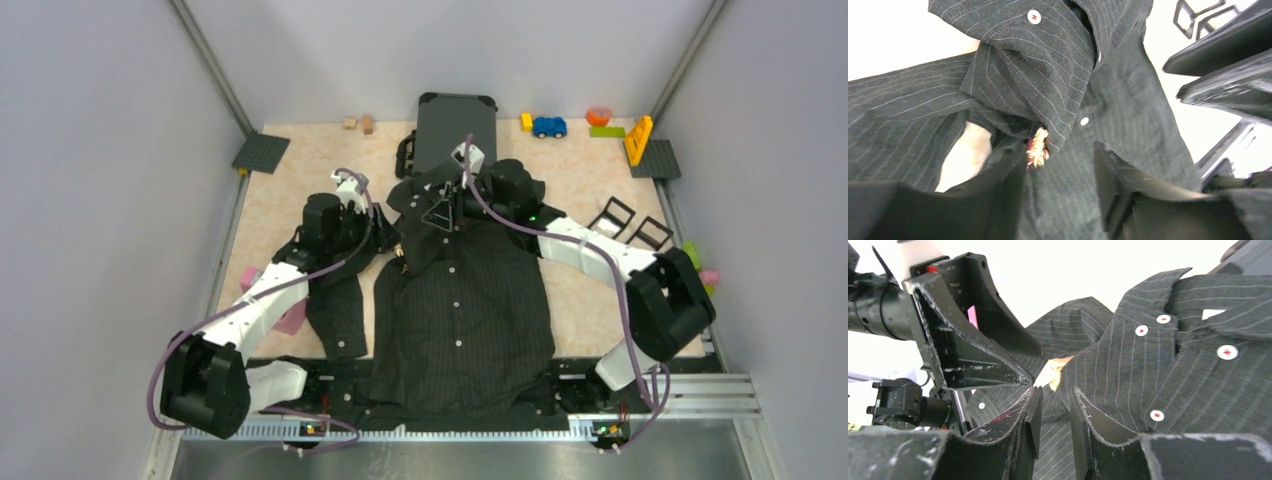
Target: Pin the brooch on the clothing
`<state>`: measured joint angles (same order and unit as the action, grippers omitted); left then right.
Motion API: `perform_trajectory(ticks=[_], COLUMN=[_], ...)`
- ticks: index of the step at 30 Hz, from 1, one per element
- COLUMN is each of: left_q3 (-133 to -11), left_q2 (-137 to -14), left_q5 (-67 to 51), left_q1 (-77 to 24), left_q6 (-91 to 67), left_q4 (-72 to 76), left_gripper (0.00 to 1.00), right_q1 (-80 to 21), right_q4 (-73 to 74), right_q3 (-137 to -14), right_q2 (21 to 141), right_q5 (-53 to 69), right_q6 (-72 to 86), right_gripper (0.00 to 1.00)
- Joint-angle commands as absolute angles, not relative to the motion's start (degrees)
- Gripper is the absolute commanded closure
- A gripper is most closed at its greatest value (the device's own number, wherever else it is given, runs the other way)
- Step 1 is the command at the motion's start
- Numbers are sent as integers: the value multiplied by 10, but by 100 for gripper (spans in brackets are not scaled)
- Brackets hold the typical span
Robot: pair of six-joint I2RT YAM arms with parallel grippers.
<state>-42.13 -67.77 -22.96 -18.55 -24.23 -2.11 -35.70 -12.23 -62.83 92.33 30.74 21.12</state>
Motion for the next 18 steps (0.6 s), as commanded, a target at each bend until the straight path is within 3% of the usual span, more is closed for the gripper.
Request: perform_trajectory(ticks=[1,3,5,11,18], left_q3=[-449,-451,-451,-444,-447], left_q2=[-646,-627,-600,-600,-696], left_q5=[-195,-166,-126,-25,-35], left_q1=[-187,-186,-185,-144,-113], left_q6=[-242,-241,-238,-274,-332], left_q4=[-56,-78,-96,-137,-94], left_gripper=[35,19,11,6,7], right_q1=[-353,-353,-353,-353,-353], right_q4=[-107,-85,-58,37,121], right_q3=[-604,-592,-583,-578,-575], right_q2=[835,803,773,706,670], right_q5=[242,221,194,90,-58], right_q6=[182,169,157,139,144], right_gripper=[70,68,66,64,56])
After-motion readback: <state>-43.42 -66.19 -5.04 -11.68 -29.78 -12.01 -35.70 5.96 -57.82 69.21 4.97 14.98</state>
